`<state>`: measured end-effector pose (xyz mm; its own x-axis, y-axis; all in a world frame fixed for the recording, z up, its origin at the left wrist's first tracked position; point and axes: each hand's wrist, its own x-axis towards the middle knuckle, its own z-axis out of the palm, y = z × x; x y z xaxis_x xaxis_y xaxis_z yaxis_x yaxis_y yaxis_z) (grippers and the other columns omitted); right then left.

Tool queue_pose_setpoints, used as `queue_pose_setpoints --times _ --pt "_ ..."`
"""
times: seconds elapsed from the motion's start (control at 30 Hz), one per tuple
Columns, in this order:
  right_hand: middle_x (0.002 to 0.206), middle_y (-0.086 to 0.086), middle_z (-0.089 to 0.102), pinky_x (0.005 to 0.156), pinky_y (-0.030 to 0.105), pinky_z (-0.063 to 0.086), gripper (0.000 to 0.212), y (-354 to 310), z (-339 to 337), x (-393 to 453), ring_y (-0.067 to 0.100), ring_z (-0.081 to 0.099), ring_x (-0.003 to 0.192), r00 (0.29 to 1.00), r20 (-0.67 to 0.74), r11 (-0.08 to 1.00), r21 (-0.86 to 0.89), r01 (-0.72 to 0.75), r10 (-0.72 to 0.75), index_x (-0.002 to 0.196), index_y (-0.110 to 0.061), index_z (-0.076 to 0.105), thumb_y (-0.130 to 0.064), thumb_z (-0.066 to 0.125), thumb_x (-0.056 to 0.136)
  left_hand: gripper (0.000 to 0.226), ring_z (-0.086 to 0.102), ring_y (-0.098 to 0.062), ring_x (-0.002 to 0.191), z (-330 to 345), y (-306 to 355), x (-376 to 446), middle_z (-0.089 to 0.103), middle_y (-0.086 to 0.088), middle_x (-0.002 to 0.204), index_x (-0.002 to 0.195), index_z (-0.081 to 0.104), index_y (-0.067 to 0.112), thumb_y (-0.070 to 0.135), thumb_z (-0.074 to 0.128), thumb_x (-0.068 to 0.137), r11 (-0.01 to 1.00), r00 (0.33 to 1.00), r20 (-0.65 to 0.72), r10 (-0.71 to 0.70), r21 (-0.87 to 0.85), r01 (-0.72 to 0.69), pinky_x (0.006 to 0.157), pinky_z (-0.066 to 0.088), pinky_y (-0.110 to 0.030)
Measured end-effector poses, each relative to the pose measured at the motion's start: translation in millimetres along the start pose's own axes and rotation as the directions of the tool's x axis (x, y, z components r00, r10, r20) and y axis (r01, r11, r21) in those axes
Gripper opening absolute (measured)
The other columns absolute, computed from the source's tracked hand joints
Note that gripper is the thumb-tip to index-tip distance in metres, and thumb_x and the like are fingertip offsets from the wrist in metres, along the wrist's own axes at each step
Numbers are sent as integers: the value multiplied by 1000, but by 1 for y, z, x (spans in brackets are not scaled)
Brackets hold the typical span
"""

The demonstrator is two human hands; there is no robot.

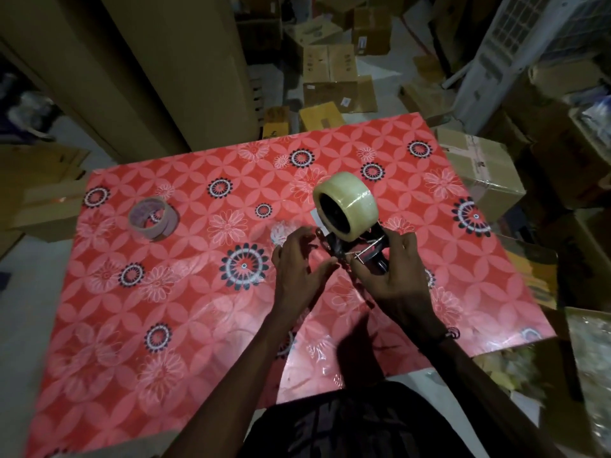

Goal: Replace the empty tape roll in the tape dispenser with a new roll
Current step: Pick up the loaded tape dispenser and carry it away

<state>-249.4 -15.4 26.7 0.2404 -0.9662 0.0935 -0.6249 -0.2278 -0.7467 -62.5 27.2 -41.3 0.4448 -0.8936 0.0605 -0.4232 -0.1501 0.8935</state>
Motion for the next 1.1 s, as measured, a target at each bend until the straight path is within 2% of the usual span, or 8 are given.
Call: queue_pose_setpoints --times 0.07,0.17,0.3,0.37,0.5,0.7,0.9,1.1 --pt "113 1 48 72 35 55 67 6 0 -4 13 58 85 1000 8 1000 27 1 -1 141 -18 60 -48 83 86 77 60 -9 132 0 -13 -7 58 14 138 144 47 34 45 91 82 999 999 -4 -43 6 43 106 55 -52" --pt "115 5 49 76 47 64 70 14 -2 -7 23 68 90 999 20 998 51 38 -39 140 -15 58 -53 80 86 78 59 -11 133 -3 -23 -15 57 13 139 145 45 31 41 90 81 995 998 -21 -52 80 53 112 48 -49" --pt "121 8 50 78 48 67 71 24 -4 -11 23 67 95 997 44 997 21 69 -70 144 -9 57 -43 85 87 80 55 -9 135 -2 -23 -16 56 13 141 147 41 30 42 86 82 985 999 -12 -38 165 39 115 42 -53" --pt "123 9 50 75 43 66 72 26 -5 -15 19 64 92 996 59 997 -1 72 -72 144 -7 56 -38 88 88 79 55 -5 131 -1 -22 -15 58 9 140 148 42 25 42 84 84 977 1000 -24 -5 212 10 115 40 -56" --pt "118 4 46 68 12 46 70 28 -10 -30 -2 52 83 994 60 996 -27 88 -87 143 -3 57 -35 88 88 77 57 -11 128 -1 -26 -13 65 7 135 147 44 23 43 83 84 967 1000 -5 12 256 -10 117 35 -58" --pt "123 7 48 76 48 66 70 31 -15 -65 23 64 91 998 66 1000 -28 4 -2 142 -12 56 -45 85 87 69 63 -14 128 1 -39 -13 64 6 130 144 45 23 45 79 88 987 998 25 55 152 -58 115 39 -61" --pt "127 12 51 80 37 60 81 31 -19 -102 21 60 98 998 -4 995 -74 -61 60 149 -8 53 -56 77 88 39 59 -23 119 -5 -33 -31 62 -2 123 131 49 20 28 70 98 945 976 26 215 247 -214 115 33 -60" --pt "122 8 50 78 47 62 77 43 -19 -124 28 66 98 995 -31 988 -117 -101 98 149 -12 52 -44 86 88 39 55 -18 127 -14 -33 -57 57 4 131 129 53 22 18 68 93 923 968 123 217 297 -245 121 28 -57"
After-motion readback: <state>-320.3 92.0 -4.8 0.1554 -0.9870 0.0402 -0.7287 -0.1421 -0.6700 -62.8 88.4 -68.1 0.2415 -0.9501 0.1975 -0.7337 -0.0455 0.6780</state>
